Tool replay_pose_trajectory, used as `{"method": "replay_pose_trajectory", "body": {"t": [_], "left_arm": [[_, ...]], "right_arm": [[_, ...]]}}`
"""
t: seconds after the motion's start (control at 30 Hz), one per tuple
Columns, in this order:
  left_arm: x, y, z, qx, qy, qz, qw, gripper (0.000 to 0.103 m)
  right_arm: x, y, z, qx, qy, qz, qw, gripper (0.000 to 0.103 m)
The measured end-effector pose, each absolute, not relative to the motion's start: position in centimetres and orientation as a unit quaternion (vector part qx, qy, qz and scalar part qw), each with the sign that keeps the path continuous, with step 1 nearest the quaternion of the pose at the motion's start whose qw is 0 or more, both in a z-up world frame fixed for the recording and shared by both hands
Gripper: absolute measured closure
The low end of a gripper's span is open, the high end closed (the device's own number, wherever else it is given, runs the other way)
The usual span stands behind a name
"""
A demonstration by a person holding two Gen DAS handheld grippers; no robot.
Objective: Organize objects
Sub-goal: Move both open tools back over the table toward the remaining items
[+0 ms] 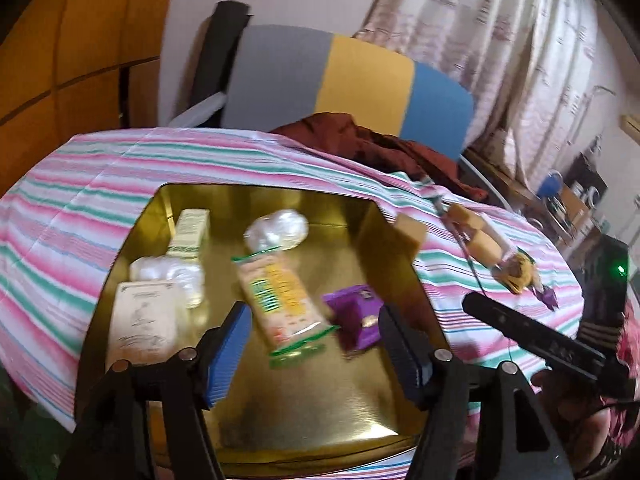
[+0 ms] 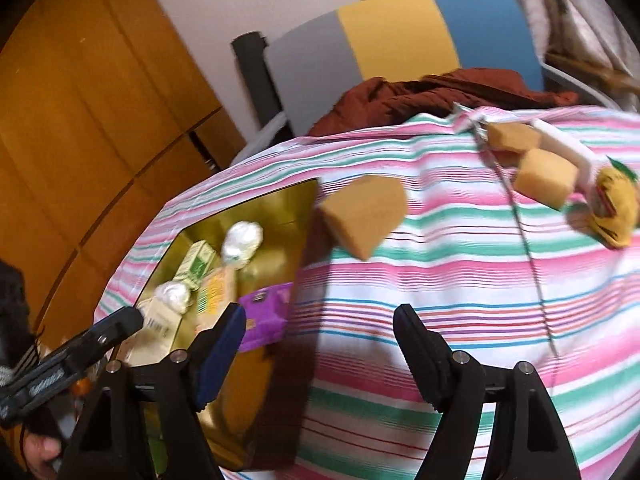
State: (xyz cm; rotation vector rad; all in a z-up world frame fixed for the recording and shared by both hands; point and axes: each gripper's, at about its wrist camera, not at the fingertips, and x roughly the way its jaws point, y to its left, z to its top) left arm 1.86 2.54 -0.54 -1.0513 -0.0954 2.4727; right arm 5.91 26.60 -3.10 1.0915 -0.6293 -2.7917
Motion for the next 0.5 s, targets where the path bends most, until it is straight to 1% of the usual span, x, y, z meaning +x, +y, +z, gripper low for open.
{"method": "replay_pose_trajectory", "body": {"t": [0.27, 0.5], "left_arm": [[1.7, 7.1, 0.2, -0.389, -0.014, 0.880, 0.270, 0.035], [1.8, 12.3, 0.3, -0.401, 0.014, 0.858, 0.320, 0.035]], "right_arm": [[6.7, 31.9, -3.7, 0.350, -0.223, -0.909, -0.024, 0.024], [8.6, 38.2, -4.6, 0.347, -0.241, -0.901, -0.099, 0.024]]}}
